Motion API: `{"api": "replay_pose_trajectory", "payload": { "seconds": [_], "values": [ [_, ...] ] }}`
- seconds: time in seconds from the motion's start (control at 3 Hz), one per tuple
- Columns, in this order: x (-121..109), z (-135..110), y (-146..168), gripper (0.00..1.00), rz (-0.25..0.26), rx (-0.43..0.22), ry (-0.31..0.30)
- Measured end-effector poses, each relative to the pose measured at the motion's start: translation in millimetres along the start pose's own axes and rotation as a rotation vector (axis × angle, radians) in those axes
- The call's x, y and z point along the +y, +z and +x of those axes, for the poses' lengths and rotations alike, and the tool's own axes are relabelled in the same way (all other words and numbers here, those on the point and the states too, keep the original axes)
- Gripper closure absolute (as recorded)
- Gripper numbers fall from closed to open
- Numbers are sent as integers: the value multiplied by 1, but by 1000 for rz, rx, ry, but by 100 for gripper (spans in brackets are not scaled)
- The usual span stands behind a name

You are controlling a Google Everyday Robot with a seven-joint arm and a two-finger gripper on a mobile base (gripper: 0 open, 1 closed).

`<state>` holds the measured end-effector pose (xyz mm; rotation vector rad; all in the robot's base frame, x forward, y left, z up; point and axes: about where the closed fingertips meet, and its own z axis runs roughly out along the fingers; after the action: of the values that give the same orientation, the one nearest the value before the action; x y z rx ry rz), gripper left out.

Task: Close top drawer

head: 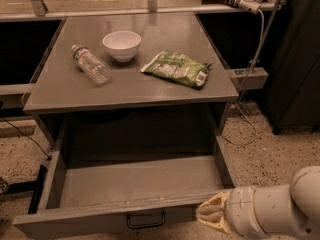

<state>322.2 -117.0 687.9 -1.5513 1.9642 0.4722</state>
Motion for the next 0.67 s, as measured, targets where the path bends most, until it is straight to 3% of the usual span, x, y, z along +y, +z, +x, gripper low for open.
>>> {"api": "replay_pose_trajectory", "payload": {
  "seconds": [0.67],
  "values": [
    [0,0,0,39,0,0,0]
  ]
}}
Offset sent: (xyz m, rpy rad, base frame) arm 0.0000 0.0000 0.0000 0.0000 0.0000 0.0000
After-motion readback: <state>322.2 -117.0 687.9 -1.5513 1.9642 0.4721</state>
